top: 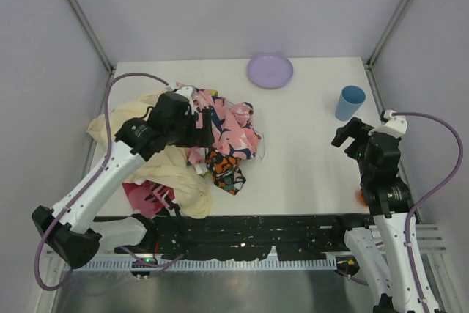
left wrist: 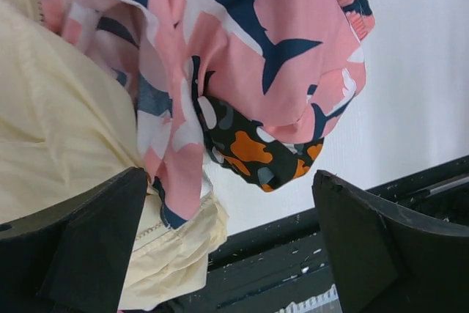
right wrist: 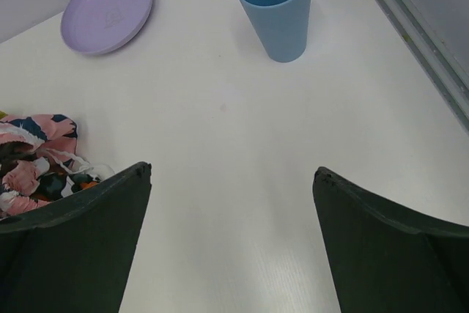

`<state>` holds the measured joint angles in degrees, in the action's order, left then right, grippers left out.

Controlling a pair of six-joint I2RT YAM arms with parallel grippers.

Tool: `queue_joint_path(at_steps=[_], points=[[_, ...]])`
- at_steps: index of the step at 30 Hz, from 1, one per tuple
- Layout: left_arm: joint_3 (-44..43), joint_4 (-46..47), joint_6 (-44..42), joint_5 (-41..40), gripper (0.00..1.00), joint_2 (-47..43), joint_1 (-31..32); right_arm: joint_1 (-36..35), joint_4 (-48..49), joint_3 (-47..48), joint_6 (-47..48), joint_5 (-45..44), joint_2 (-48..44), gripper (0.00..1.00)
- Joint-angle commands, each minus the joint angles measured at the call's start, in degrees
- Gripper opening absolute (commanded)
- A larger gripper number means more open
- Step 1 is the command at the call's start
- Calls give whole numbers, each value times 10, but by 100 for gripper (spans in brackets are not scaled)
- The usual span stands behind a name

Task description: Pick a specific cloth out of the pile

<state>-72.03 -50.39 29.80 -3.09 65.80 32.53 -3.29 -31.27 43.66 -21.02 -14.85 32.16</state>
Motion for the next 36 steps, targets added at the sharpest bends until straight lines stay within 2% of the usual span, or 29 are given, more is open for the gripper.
queue_joint_path(at_steps=[1,4,10,15,17,18,19,22,23,24,25,26,29,30,32,36], points=[[-33,-36,-11,-41,100,51,59,0,38,-10,15,47,-23,95],[-21,-27,0,-25,100,86,85,0,57,-30,19,76,-32,95],[5,-20,33,-124,100,181,92,0,60,-36,24,82,-29,95],[-13,-25,46,-131,100,316,90,0,58,-37,24,80,-32,95],[-11,-14,53,-108,100,353,85,0,58,-40,24,78,-39,95],[-12,-10,55,-97,97,364,82,0,58,-41,24,77,-42,95],[-15,-13,60,-96,87,375,80,0,59,-44,23,76,-47,95],[-25,-26,61,-105,69,360,80,0,59,-45,24,76,-49,95],[-27,-31,61,-113,56,347,80,0,60,-46,24,77,-48,95],[-32,-37,61,-122,32,328,80,1,61,-48,23,78,-47,95],[-38,-48,61,-130,18,309,81,1,63,-49,25,83,-46,95],[-45,-56,57,-133,15,291,80,1,63,-48,25,83,-42,95],[-68,-71,32,-135,15,235,80,0,63,-47,26,87,-35,95],[-73,-74,27,-146,7,218,80,0,62,-47,26,81,-33,95],[-94,-94,29,-182,0,192,78,0,61,-46,30,76,-36,95],[-183,-161,18,-231,0,166,65,0,72,-52,36,130,-35,95]])
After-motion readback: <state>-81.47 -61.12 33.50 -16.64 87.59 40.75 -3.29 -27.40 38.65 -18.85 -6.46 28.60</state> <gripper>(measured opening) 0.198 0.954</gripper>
